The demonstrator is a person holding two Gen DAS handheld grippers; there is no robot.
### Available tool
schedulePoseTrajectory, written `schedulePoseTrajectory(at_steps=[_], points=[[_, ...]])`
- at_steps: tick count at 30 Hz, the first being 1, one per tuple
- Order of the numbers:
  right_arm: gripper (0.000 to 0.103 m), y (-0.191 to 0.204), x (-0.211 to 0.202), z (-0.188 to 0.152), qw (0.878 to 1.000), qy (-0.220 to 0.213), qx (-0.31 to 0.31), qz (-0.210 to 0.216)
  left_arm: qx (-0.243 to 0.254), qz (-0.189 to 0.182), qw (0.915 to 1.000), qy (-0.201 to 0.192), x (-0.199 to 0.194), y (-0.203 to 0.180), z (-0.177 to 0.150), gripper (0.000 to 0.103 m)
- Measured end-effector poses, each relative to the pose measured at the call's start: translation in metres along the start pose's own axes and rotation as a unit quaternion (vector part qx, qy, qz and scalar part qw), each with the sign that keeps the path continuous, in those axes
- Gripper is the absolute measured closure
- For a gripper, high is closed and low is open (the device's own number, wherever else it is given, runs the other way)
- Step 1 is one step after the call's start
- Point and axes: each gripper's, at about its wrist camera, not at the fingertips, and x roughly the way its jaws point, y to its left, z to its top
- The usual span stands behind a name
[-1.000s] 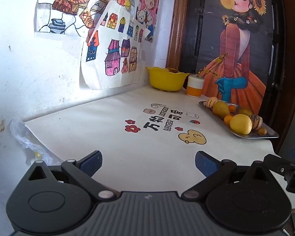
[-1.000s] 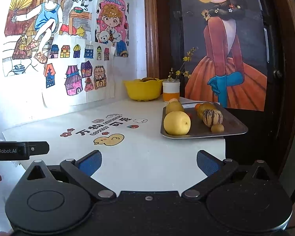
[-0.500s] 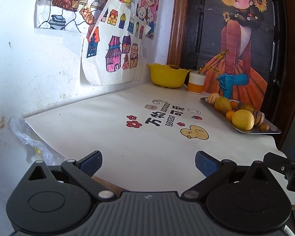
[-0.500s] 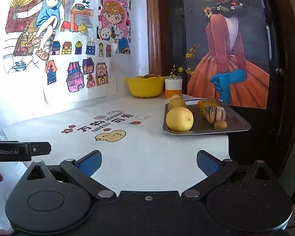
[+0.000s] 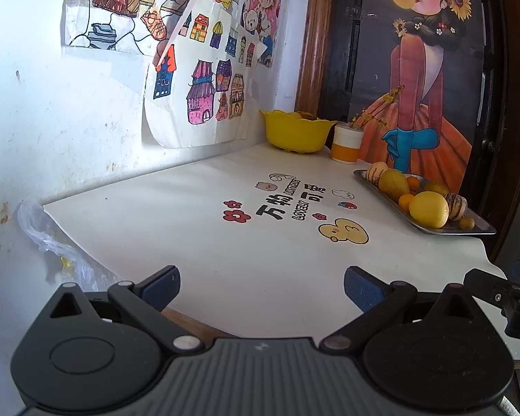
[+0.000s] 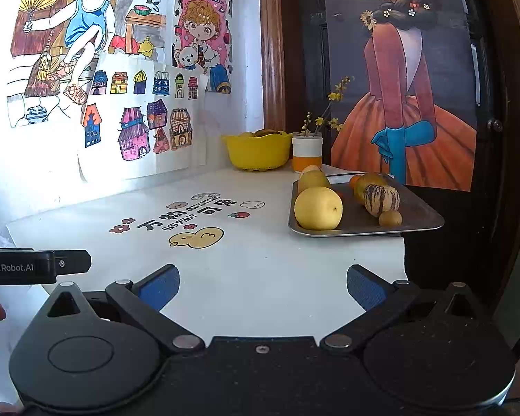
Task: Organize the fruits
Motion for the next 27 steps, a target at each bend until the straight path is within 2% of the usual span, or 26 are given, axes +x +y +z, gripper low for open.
schedulePoseTrajectory(at_steps=[27], points=[[0.001,0.0009,0.0005,0.0003,1.0,0.001,0.0,0.0,-0.002,0.001,1.0,0.003,0.0006,0.0006,-0.0038,0.0]])
